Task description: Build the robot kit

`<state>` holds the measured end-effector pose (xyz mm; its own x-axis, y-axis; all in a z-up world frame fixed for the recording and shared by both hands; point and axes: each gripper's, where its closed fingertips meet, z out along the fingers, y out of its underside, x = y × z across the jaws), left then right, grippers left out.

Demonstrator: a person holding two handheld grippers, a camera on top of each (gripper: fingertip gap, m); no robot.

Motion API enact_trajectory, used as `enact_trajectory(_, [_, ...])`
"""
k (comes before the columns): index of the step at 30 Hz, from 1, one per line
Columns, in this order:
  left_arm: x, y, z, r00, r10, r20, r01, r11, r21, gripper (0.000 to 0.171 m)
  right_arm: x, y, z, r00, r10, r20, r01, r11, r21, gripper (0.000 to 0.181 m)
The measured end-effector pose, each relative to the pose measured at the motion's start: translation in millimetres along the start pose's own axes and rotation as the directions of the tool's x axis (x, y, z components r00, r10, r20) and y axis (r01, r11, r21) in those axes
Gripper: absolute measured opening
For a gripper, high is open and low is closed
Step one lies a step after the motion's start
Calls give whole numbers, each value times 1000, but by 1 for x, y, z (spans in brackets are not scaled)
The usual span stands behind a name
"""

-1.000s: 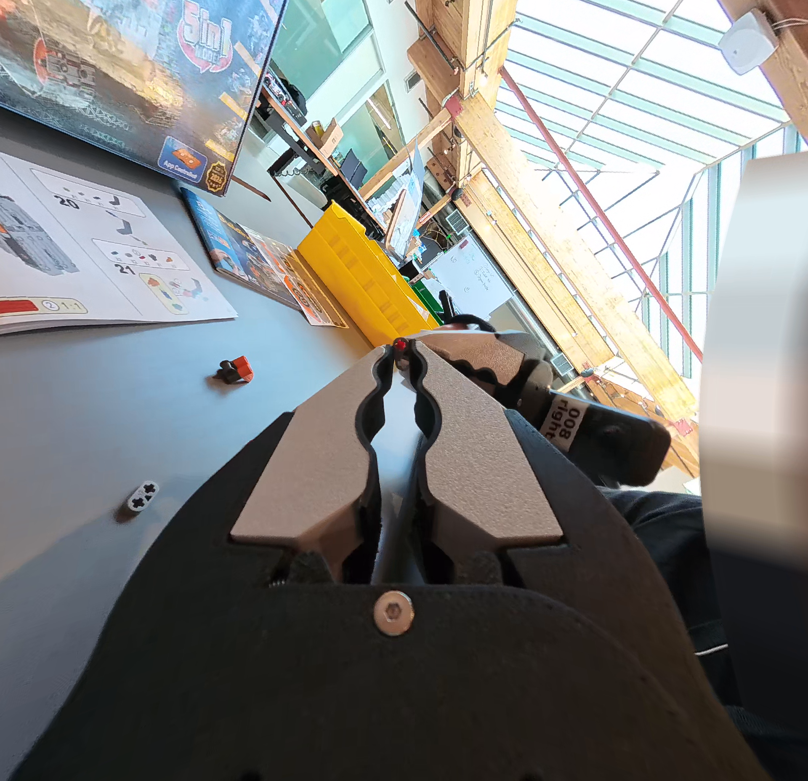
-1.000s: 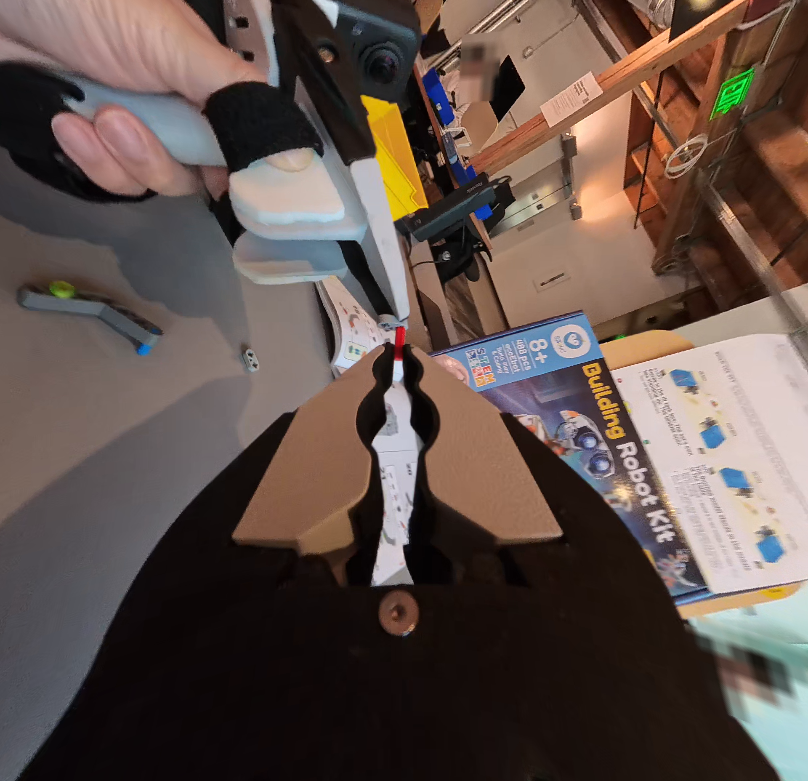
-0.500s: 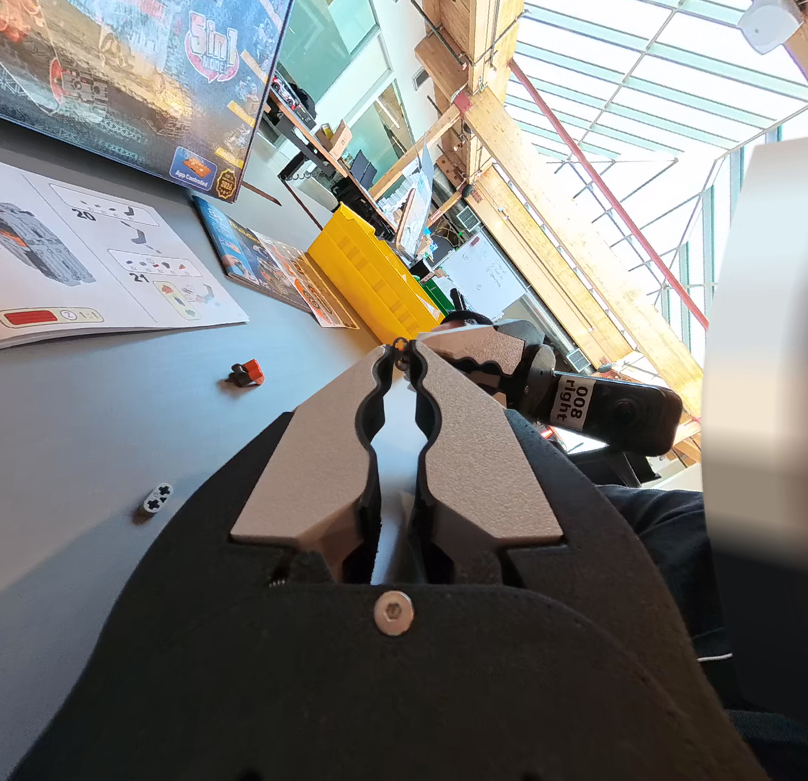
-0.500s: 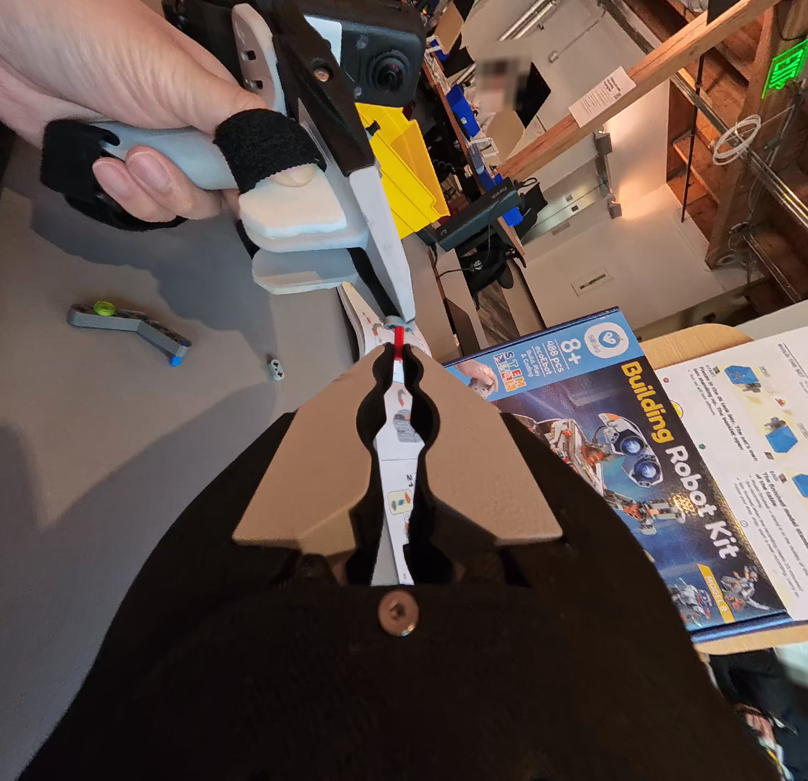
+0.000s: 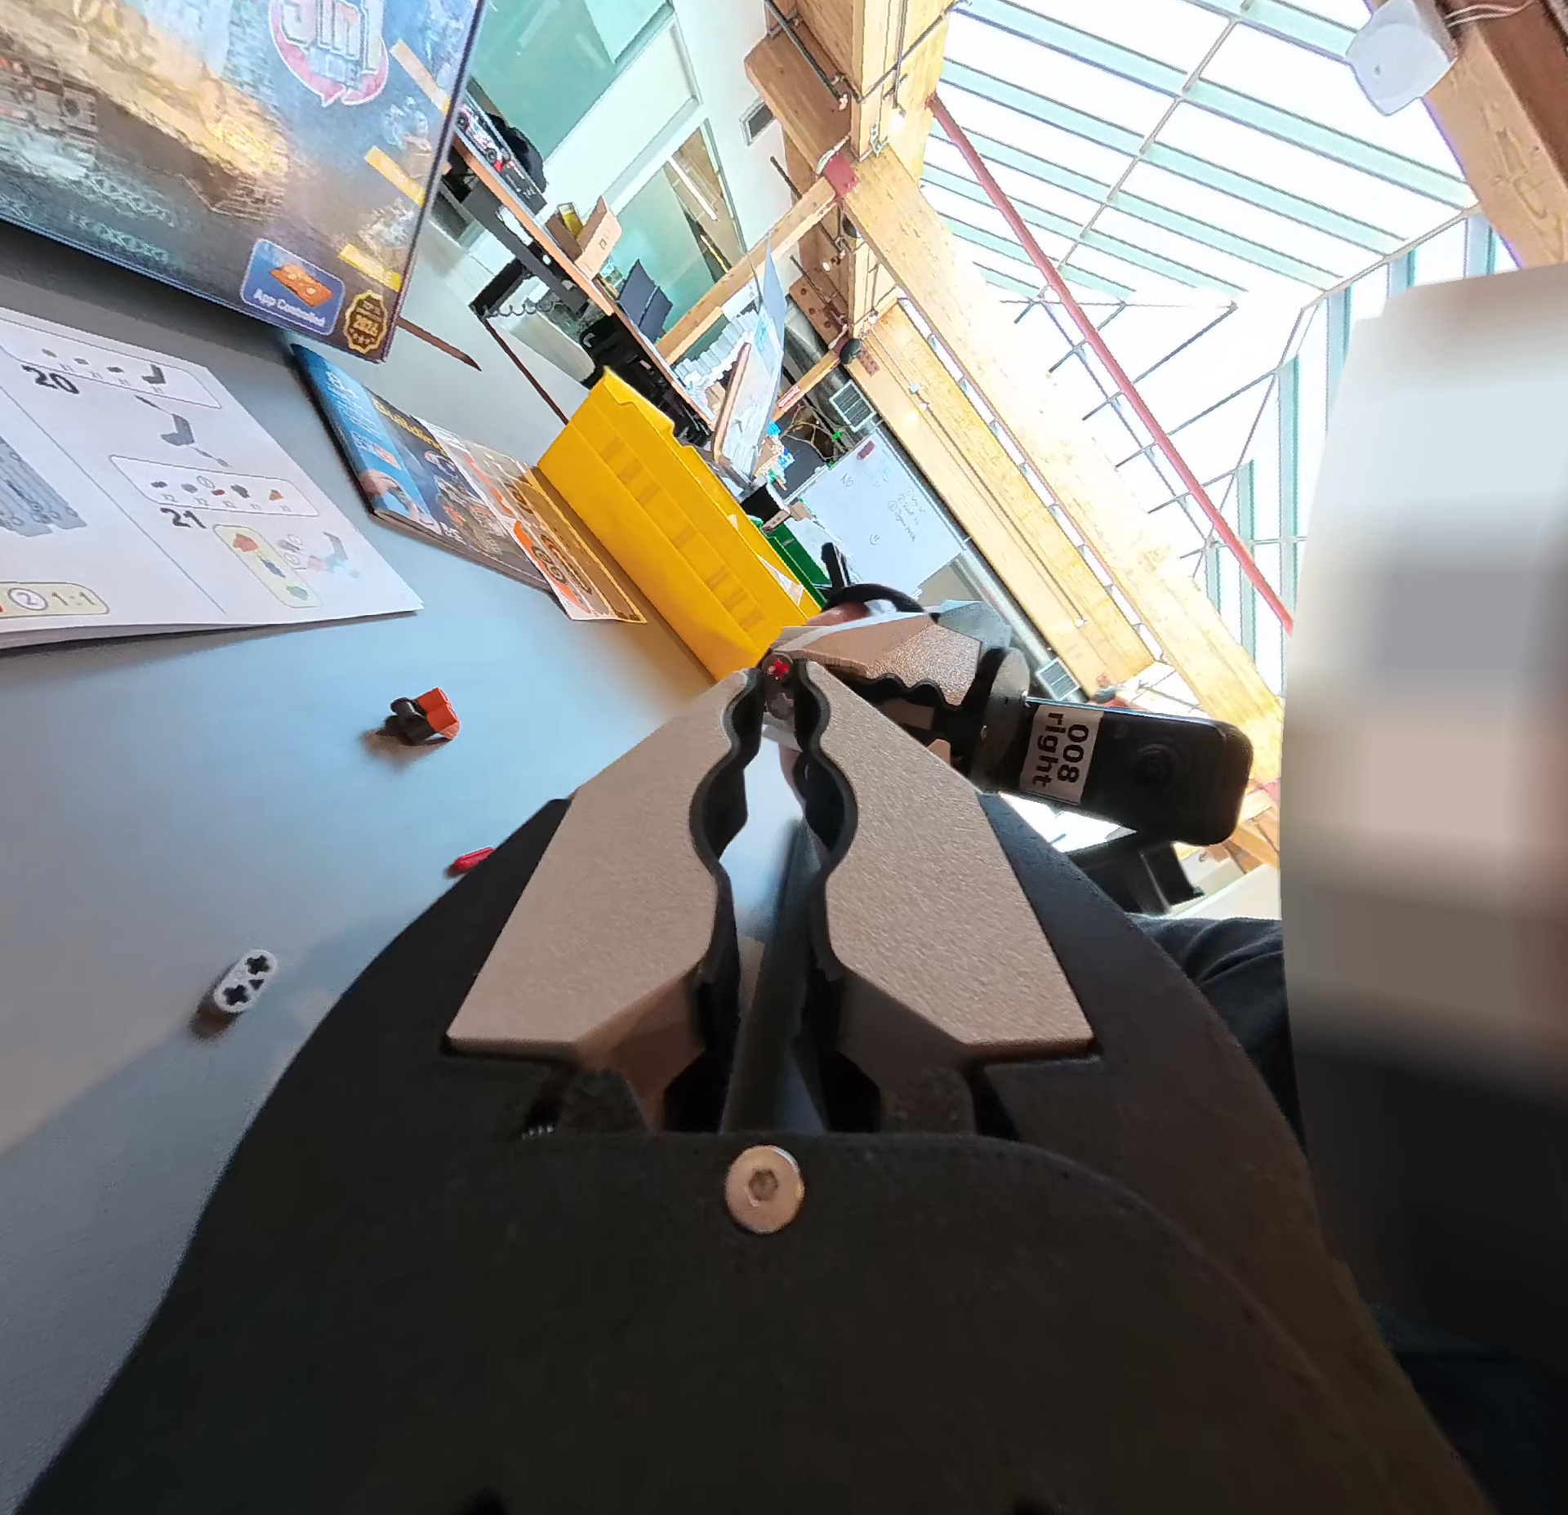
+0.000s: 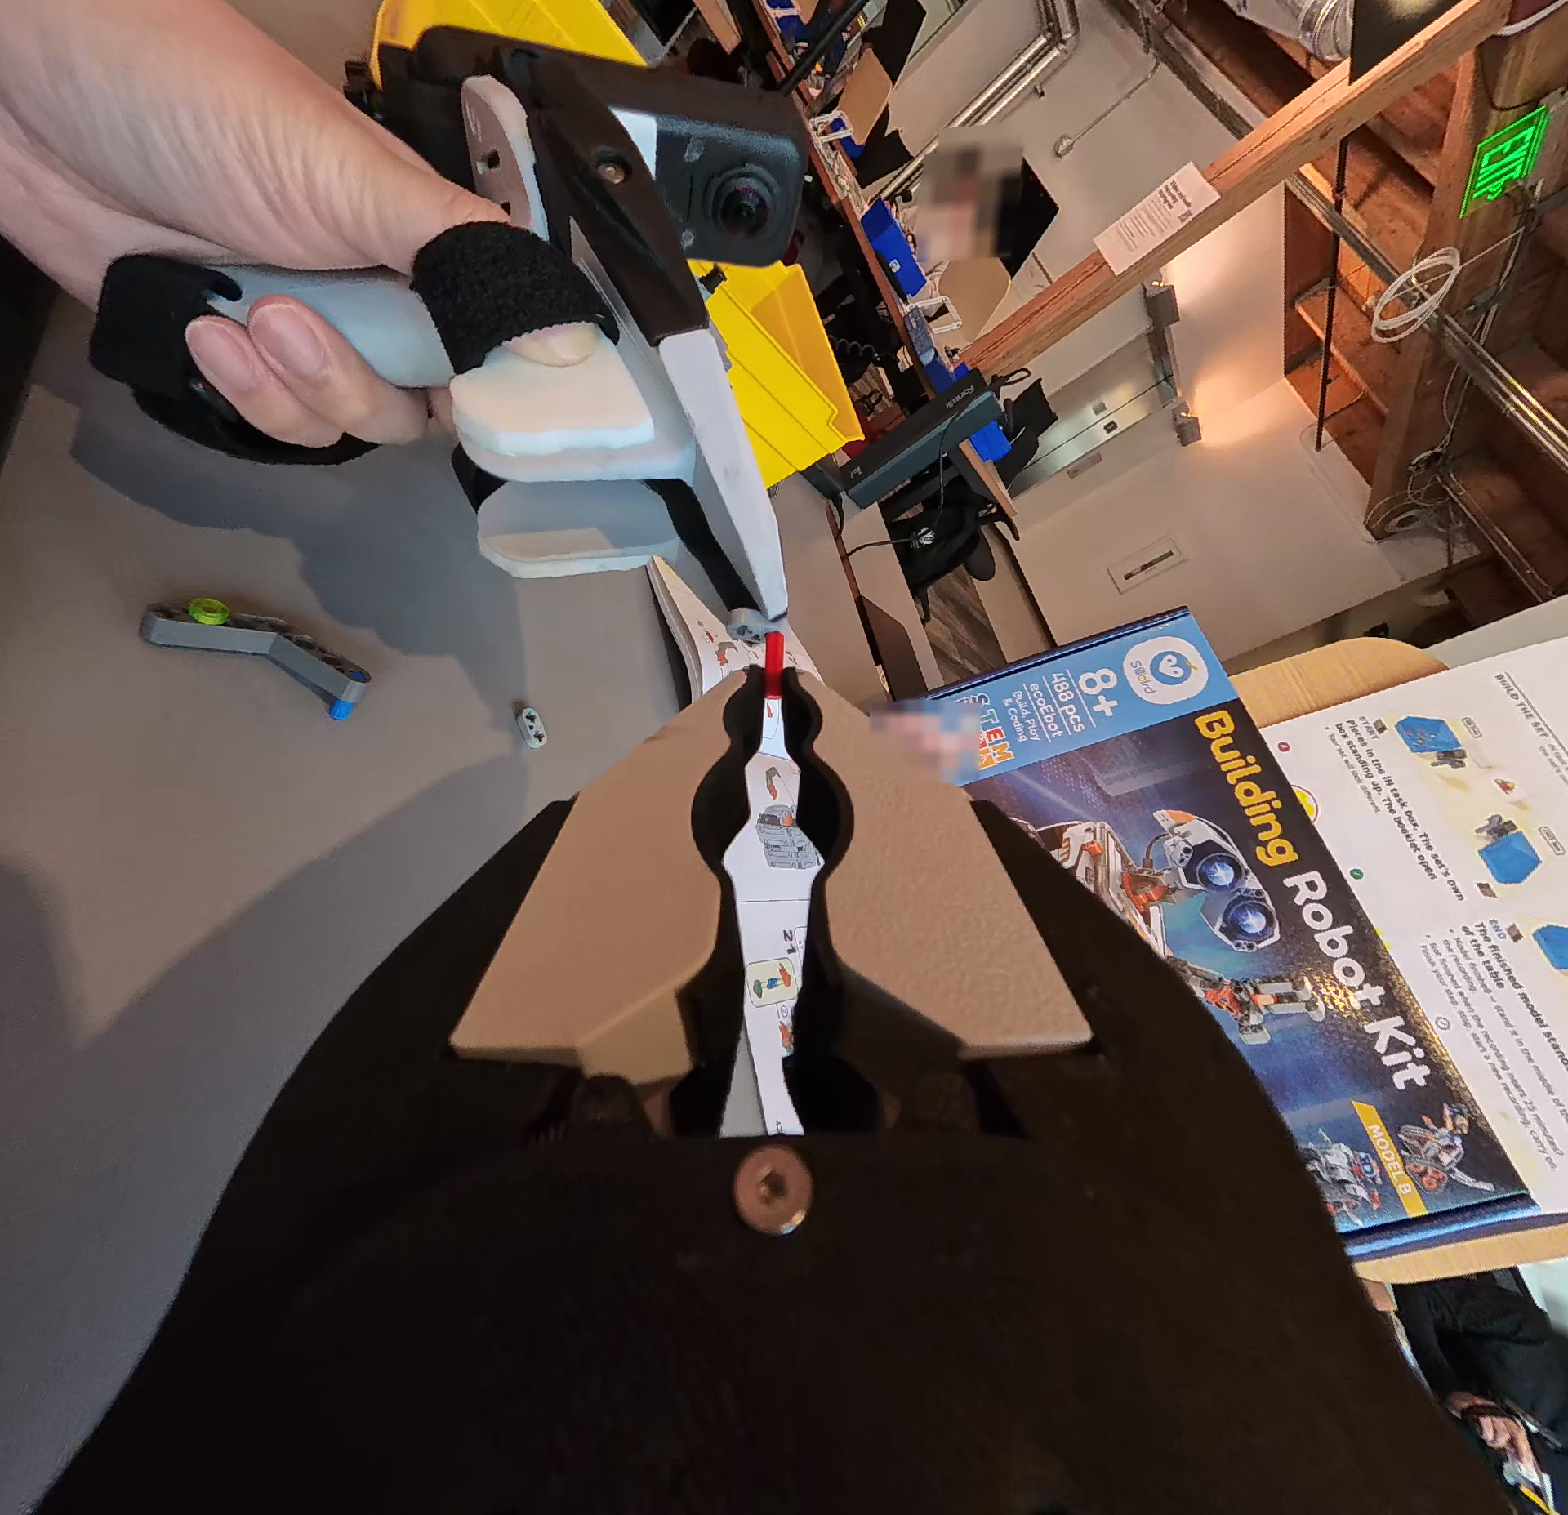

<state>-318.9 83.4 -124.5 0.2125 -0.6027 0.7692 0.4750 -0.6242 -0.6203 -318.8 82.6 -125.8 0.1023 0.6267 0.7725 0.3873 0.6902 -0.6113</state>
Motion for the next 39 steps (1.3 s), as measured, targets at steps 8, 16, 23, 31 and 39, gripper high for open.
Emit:
enact_trajectory(8, [4,0,0,999,-12,-32,12,1000,3,5,2,-3,-2,1000,4,-9,-4,1000,16,3])
enact_trajectory(16, [7,-1,0,999,11,-33,-11,1000,6,5,2,-6,-4,998,-53,-32,54,998,16,3])
enact_trajectory(23, [6,0,0,999,2,-33,-2,1000,0,5,1,-6,-4,993,-110,-50,111,994,0,3])
enact_trajectory(31, [7,1,0,999,-15,-46,15,1000,-5,5,1,-7,-5,957,-275,-95,273,961,-37,3])
enact_trajectory(39, [8,0,0,998,-28,-50,28,1000,-3,4,2,-7,-5,911,-388,-140,382,921,-70,3])
